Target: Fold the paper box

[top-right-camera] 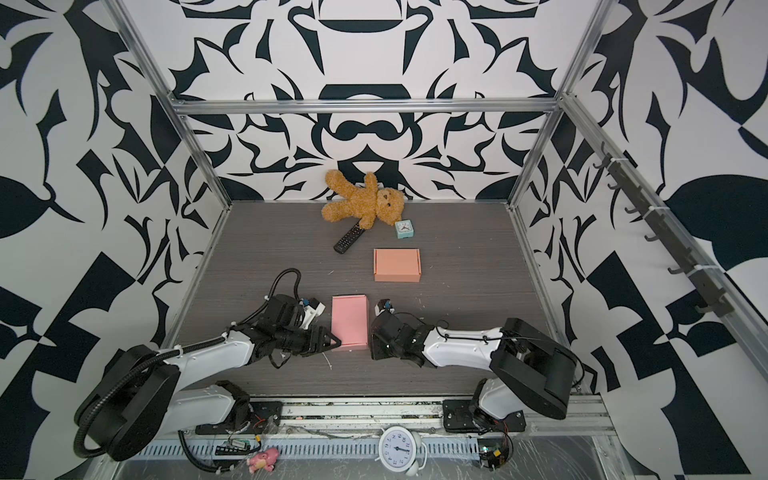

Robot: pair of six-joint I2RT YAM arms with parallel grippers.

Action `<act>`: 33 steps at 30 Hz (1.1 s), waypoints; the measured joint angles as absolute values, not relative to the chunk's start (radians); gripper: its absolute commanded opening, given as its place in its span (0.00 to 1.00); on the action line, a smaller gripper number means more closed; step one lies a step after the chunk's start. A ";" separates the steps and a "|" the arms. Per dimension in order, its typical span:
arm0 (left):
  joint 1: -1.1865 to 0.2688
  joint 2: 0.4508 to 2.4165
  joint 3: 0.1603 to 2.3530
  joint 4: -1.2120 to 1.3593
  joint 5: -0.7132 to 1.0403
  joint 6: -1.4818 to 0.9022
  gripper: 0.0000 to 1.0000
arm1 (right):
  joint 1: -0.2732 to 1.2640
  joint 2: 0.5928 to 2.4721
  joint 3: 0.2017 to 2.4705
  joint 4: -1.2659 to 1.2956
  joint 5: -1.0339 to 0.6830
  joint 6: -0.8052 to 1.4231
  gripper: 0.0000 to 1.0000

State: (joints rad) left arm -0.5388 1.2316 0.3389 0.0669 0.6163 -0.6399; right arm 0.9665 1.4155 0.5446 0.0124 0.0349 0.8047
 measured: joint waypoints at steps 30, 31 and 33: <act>-0.358 1.477 0.606 -0.005 0.701 -0.550 0.63 | 0.728 1.612 0.819 -0.060 -0.028 0.587 0.02; -0.358 1.489 0.611 0.005 0.705 -0.550 0.63 | 0.728 1.623 0.824 -0.054 -0.031 0.586 0.02; -0.358 1.506 0.613 0.023 0.712 -0.551 0.62 | 0.727 1.647 0.834 -0.045 -0.038 0.585 0.02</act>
State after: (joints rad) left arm -0.3580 1.5059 0.6132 0.0235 0.7120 -0.5510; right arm 0.7273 1.6466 0.8345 -0.0448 -0.0383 0.5854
